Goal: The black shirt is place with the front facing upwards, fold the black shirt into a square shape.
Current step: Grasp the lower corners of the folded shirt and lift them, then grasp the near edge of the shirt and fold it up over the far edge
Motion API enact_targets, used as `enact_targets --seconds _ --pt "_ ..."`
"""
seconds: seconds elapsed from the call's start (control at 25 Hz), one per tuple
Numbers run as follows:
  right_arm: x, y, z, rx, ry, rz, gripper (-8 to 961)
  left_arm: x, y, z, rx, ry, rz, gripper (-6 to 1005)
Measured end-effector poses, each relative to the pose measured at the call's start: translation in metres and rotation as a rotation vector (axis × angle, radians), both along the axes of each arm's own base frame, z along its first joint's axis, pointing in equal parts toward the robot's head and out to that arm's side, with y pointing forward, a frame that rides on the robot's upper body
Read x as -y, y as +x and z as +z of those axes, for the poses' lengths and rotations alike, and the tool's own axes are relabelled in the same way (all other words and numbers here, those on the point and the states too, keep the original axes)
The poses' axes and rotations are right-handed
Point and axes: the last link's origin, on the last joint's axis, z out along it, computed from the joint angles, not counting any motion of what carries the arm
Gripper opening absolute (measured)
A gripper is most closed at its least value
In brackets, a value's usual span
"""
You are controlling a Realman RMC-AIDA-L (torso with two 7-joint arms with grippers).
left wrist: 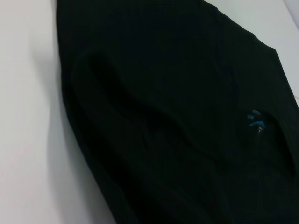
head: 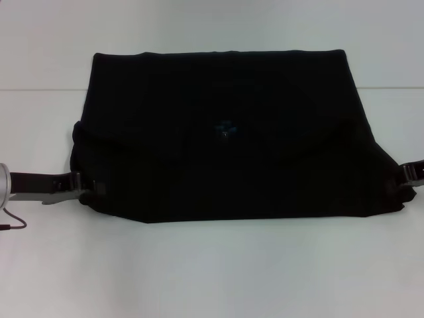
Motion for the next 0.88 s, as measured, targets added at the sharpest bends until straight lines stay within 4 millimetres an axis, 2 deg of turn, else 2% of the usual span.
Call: enact_targets --seconds 0.2,0.36,0.4,0.44,0.6,0.76,0.88 --pt "0.003 -0.003 0.003 -0.008 -0.036 0.007 82 0.004 0.004 0.005 0.026 -0.042 -0.022 42" --pt "0.014 -0.007 0.012 -0.025 -0.140 0.029 48 0.011 0.010 0.012 0.063 -0.100 -0.048 42" --pt "0.019 -0.007 0.014 -0.030 -0.172 0.035 40 0.022 0.015 0.020 0.104 -0.186 -0.071 42" --pt "0.025 -0.007 0.017 -0.035 -0.214 0.041 31 0.024 0.016 0.021 0.113 -0.202 -0.074 42" --pt "0.054 0.000 0.021 -0.060 -0.369 0.046 39 0.054 0.022 0.028 0.185 -0.392 -0.097 41" --pt "0.087 0.006 0.017 -0.123 -0.531 0.046 47 0.085 0.023 0.024 0.199 -0.610 -0.097 42" --pt "0.107 0.009 0.009 -0.169 -0.618 0.046 54 0.101 0.023 0.017 0.203 -0.706 -0.110 42"
